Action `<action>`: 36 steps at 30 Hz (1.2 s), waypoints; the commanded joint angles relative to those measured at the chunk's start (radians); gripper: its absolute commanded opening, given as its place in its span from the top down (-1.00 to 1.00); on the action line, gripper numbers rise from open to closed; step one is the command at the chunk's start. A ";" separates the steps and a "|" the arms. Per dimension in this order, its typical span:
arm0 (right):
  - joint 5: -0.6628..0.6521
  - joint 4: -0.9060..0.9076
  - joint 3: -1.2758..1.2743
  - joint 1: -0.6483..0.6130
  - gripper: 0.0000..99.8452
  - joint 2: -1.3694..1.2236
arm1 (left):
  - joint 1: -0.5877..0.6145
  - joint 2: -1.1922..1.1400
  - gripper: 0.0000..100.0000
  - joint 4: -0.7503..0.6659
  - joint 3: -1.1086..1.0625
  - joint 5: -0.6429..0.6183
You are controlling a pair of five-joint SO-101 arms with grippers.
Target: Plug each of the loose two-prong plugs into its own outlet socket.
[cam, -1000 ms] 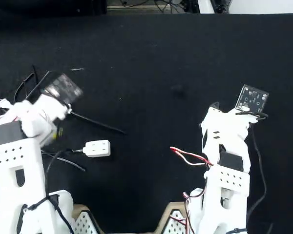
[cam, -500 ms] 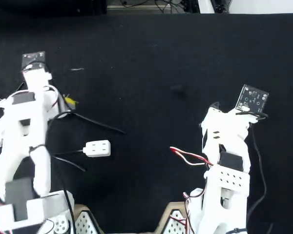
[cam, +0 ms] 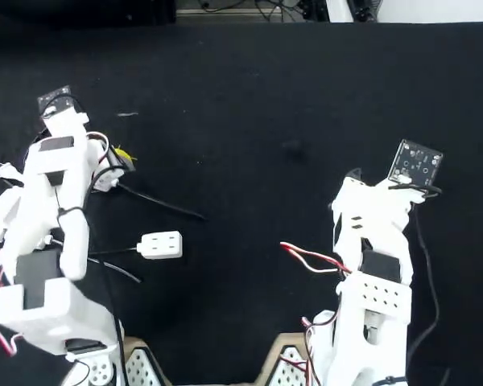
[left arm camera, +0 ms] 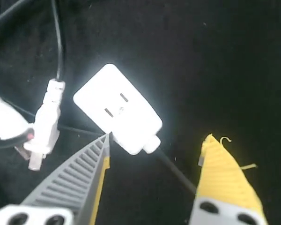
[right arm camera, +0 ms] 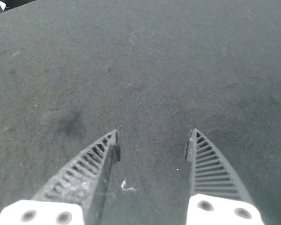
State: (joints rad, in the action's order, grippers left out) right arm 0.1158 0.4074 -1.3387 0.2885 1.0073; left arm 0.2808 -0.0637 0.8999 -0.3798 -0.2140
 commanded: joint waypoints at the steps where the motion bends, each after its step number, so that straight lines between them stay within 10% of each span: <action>1: 0.000 -0.029 0.027 0.018 0.55 0.028 | 0.035 -0.072 0.39 -0.009 0.120 -0.064; 8: 0.000 -0.031 0.016 0.012 0.55 0.033 | 0.067 -0.196 0.41 -0.012 0.174 -0.133; 16: -0.002 -0.029 0.008 -0.040 0.55 0.030 | 0.087 -0.209 0.96 -0.046 0.277 -0.232; 30: -0.002 -0.031 -0.001 -0.041 0.55 0.033 | 0.153 -0.247 0.93 -0.160 0.587 -0.031; 36: -0.002 -0.031 -0.002 -0.041 0.55 0.033 | 0.211 -0.394 0.57 -0.190 0.679 -0.006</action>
State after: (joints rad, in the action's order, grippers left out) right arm 0.1158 0.4074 -1.3464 0.2624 1.0073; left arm 0.4511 -0.4135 0.7234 0.1849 -0.2386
